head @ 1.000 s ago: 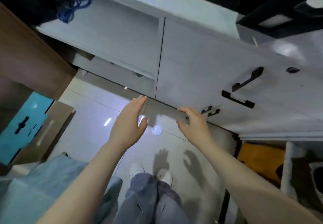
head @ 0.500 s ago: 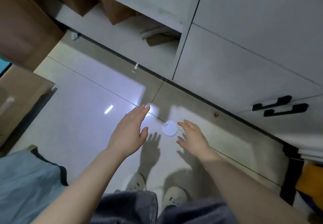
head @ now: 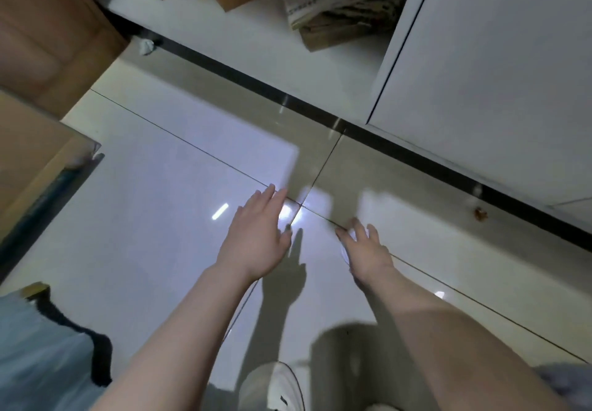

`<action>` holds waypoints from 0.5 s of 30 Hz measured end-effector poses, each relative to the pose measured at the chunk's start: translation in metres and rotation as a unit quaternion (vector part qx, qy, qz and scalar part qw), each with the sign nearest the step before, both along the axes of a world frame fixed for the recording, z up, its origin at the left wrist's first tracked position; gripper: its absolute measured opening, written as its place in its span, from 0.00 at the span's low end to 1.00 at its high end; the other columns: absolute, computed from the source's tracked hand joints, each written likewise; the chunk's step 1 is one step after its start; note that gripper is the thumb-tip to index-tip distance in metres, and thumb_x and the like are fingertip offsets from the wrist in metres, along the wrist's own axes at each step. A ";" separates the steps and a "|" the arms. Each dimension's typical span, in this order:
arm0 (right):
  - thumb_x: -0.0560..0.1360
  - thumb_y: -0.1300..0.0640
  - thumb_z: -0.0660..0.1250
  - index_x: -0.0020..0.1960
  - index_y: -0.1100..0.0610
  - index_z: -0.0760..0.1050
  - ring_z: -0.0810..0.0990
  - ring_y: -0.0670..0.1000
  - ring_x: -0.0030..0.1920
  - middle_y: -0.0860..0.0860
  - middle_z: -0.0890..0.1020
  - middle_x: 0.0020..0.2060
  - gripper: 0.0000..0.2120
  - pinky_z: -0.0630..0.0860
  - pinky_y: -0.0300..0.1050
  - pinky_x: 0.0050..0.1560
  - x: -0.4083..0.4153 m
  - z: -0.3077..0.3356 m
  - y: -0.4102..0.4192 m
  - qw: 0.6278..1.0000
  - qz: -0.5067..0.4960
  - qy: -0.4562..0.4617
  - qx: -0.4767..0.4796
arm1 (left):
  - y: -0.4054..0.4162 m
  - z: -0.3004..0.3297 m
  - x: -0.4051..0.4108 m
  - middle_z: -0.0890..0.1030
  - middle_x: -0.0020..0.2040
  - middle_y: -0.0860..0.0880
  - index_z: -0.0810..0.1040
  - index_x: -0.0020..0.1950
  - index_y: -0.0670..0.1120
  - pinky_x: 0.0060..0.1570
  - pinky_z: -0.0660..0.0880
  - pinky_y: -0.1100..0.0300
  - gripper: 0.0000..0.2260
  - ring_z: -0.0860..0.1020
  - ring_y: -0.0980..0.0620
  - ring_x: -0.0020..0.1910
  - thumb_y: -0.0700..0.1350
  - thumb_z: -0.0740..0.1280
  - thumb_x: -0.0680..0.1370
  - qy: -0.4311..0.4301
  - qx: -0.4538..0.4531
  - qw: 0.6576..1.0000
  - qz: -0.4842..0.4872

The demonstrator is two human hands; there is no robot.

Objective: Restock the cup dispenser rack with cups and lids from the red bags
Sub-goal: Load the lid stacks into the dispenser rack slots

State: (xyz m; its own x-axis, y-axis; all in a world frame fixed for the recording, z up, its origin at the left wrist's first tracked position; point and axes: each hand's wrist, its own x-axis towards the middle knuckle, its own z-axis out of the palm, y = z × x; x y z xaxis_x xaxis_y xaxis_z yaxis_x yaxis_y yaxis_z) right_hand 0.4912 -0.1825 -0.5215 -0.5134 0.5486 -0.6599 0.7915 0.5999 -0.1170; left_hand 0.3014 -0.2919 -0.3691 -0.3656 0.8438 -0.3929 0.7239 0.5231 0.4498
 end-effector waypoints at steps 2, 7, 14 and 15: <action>0.68 0.65 0.67 0.72 0.46 0.56 0.52 0.59 0.72 0.51 0.54 0.73 0.38 0.73 0.52 0.54 -0.001 0.007 -0.006 0.999 0.017 0.003 0.038 | 0.005 0.006 0.002 0.53 0.79 0.50 0.53 0.78 0.51 0.71 0.52 0.57 0.30 0.51 0.52 0.76 0.46 0.62 0.79 -0.020 0.015 0.998 0.063; 0.70 0.61 0.67 0.71 0.51 0.58 0.56 0.57 0.71 0.51 0.55 0.74 0.33 0.72 0.51 0.58 -0.023 0.103 -0.016 0.989 0.076 0.118 0.054 | -0.017 0.076 0.014 0.53 0.78 0.51 0.54 0.78 0.51 0.71 0.52 0.59 0.29 0.52 0.52 0.76 0.45 0.62 0.79 -0.048 0.037 0.995 0.084; 0.66 0.63 0.71 0.71 0.47 0.63 0.54 0.54 0.70 0.54 0.57 0.70 0.36 0.66 0.46 0.60 -0.083 0.344 -0.017 0.946 0.053 0.319 0.025 | -0.051 0.257 -0.011 0.61 0.76 0.53 0.58 0.76 0.55 0.67 0.55 0.63 0.29 0.58 0.52 0.74 0.43 0.64 0.78 -0.046 0.087 0.986 0.133; 0.66 0.62 0.72 0.71 0.48 0.63 0.56 0.55 0.70 0.54 0.58 0.70 0.37 0.65 0.46 0.61 -0.091 0.382 -0.017 0.939 0.045 0.341 0.027 | -0.052 0.287 -0.015 0.63 0.75 0.53 0.58 0.76 0.55 0.66 0.56 0.64 0.29 0.60 0.52 0.73 0.43 0.64 0.78 -0.038 0.102 0.983 0.145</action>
